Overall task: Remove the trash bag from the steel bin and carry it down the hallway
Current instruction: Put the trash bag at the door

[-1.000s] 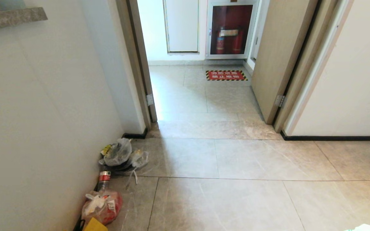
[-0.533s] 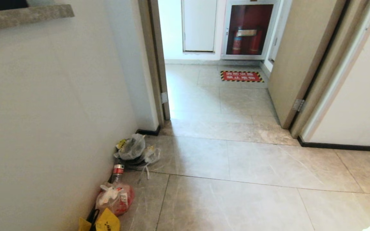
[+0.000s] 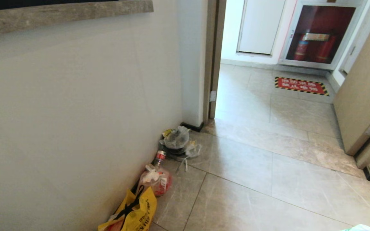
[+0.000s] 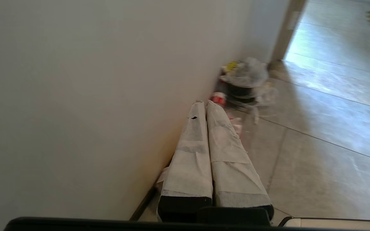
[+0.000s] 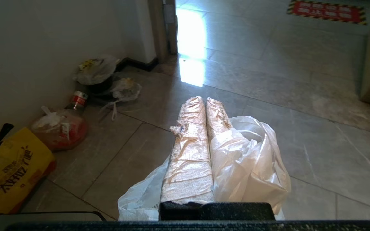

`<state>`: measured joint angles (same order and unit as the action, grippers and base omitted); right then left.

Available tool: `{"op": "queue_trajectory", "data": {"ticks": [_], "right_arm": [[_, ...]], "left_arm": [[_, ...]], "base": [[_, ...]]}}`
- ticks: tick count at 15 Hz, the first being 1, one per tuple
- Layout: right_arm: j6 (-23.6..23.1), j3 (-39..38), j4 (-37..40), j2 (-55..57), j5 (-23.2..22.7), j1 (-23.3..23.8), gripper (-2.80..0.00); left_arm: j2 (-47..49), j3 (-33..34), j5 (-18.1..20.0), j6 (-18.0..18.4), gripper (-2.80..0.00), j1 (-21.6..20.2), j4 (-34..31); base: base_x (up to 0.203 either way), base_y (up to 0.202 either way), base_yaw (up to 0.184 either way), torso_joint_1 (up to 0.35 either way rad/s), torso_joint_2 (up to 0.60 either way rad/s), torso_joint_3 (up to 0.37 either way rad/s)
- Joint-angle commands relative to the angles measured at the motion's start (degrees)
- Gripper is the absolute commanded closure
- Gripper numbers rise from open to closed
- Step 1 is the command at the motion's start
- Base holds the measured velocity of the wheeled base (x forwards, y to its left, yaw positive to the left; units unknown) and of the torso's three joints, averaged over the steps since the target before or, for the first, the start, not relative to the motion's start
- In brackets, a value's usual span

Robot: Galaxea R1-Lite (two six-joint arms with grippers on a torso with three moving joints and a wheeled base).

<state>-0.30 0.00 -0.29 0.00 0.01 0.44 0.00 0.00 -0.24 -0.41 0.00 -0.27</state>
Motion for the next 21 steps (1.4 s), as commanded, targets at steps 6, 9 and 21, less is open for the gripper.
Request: {"op": "queue_trajectory", "data": {"ticks": [6, 9, 21], "right_arm": [[-0.05, 0.0, 0.03, 0.0, -0.01, 0.0, 0.0], [-0.05, 0.0, 0.03, 0.0, -0.01, 0.0, 0.0], [0.04, 0.0, 0.03, 0.04, -0.01, 0.0, 0.0]], "left_arm": [[0.0, 0.0, -0.02, -0.02, 0.0, 0.0, 0.0], [0.0, 0.0, -0.02, -0.02, 0.0, 0.0, 0.0], [0.0, 0.0, -0.02, -0.03, 0.0, 0.0, 0.0]], "base": [[0.0, -0.002, 0.037, 0.0, 0.0, 0.002], [0.0, 0.0, 0.0, 0.0, 0.0, 0.0], [0.0, 0.0, 0.0, 0.0, 0.0, 0.0]]}}
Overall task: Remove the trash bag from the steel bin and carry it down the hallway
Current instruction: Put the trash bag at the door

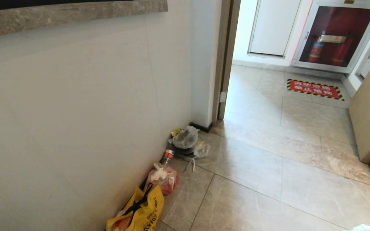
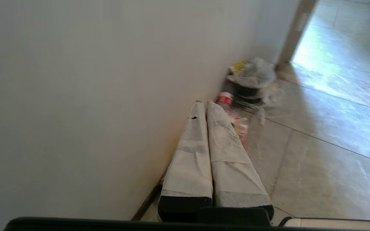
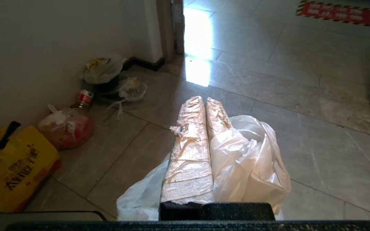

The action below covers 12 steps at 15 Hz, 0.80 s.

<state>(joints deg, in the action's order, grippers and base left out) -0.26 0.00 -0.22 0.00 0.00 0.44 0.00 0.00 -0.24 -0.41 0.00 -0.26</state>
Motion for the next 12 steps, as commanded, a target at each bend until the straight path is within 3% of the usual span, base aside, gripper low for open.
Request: {"op": "queue_trajectory", "data": {"ticks": [1, 12], "right_arm": [[0.0, 0.0, -0.04, 0.09, 0.0, 0.0, 0.0], [0.0, 0.0, -0.04, 0.09, 0.0, 0.0, 0.0]], "left_arm": [[0.0, 0.0, -0.02, -0.1, 0.0, 0.0, 0.0], [0.0, 0.0, -0.02, -0.07, 0.0, 0.0, 0.0]], "base": [[0.006, 0.01, -0.086, 0.002, 0.0, 0.002], [0.001, 0.01, -0.17, 0.001, 0.0, 0.003]]}}
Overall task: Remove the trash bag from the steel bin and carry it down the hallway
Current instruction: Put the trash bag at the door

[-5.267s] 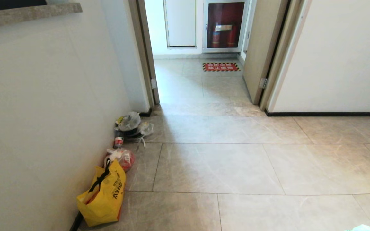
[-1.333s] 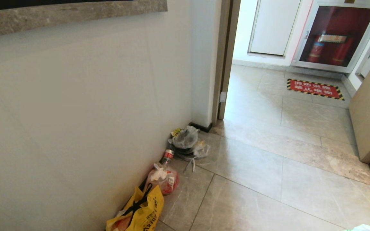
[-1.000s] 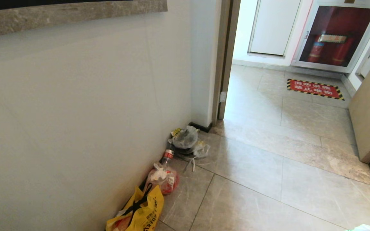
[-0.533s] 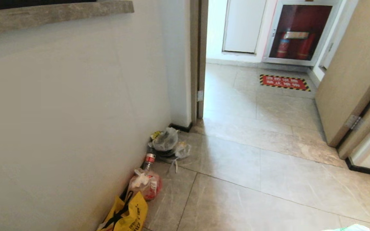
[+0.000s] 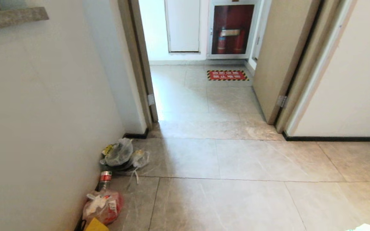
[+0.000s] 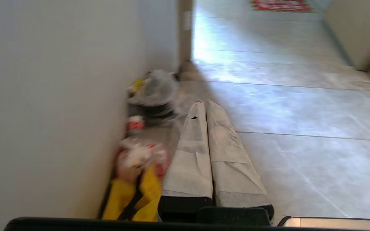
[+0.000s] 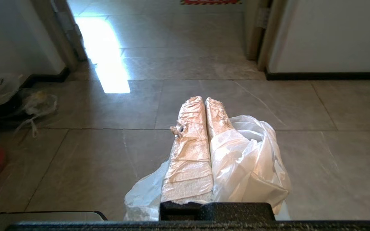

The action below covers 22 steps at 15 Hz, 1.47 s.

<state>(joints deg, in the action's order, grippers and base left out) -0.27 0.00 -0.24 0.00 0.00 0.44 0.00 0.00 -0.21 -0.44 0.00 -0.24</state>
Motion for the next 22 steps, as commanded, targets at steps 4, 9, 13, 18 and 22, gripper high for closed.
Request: {"op": "queue_trajectory", "data": {"ticks": [4, 9, 13, 18, 22], "right_arm": [[0.0, 0.0, -0.02, 0.09, 0.0, 0.0, 0.0], [0.0, 0.0, -0.02, 0.09, 0.0, 0.0, 0.0], [0.0, 0.0, -0.02, 0.09, 0.0, 0.0, 0.0], [0.0, 0.0, -0.02, 0.09, 0.0, 0.0, 0.0], [0.0, 0.0, -0.02, 0.09, 0.0, 0.0, 0.0]], "left_arm": [[0.0, 0.0, -0.06, 0.0, 0.0, 0.0, -0.02], [0.0, 0.0, -0.06, 0.0, 0.0, 0.0, -0.02], [0.0, 0.0, -0.06, 0.0, 0.0, 0.0, -0.02], [0.0, 0.0, -0.06, 0.0, 0.0, 0.0, -0.02], [0.0, 0.0, -0.06, 0.0, 0.0, 0.0, -0.02]], "base": [[0.0, 0.008, -0.173, 0.002, 0.0, 0.003], [0.002, 0.009, -0.17, 0.003, 0.0, 0.004], [0.002, 0.013, -0.175, 0.004, 0.0, 0.002], [0.001, 0.01, -0.174, 0.003, 0.0, 0.001], [0.002, 0.01, -0.176, 0.004, 0.0, 0.003]]}}
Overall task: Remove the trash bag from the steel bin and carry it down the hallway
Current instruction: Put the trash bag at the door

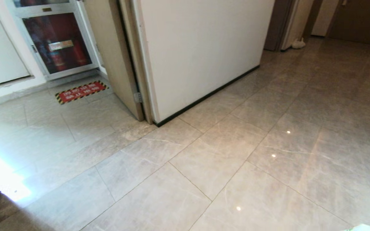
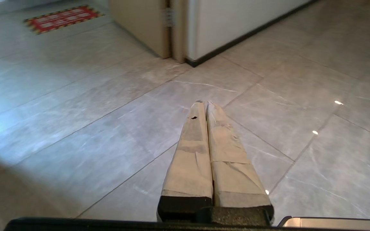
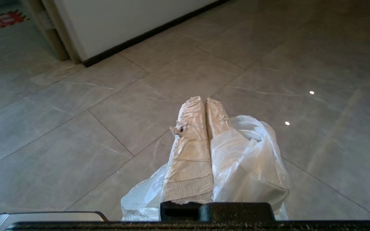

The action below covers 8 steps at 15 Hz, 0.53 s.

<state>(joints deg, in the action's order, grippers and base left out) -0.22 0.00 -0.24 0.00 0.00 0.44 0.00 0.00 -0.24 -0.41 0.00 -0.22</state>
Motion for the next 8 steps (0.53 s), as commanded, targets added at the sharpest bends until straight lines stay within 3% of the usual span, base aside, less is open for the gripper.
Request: {"op": "queue_trajectory", "data": {"ticks": [1, 5, 8], "right_arm": [[-0.04, 0.0, -0.02, 0.0, 0.0, 0.0, 0.0], [-0.07, 0.0, -0.02, 0.0, 0.0, 0.0, 0.0], [-0.13, 0.0, -0.02, 0.0, 0.0, 0.0, 0.0]], "left_arm": [[0.0, 0.0, -0.02, 0.05, 0.0, 0.0, -0.04], [0.0, 0.0, -0.02, 0.18, 0.0, 0.0, -0.04], [0.0, 0.0, -0.02, 0.24, 0.0, 0.0, -0.04]], "base": [[0.005, 0.007, -0.173, 0.002, -0.01, 0.005], [0.001, 0.01, -0.168, 0.004, 0.0, 0.001], [-0.001, 0.006, -0.092, 0.002, 0.0, 0.001]]}}
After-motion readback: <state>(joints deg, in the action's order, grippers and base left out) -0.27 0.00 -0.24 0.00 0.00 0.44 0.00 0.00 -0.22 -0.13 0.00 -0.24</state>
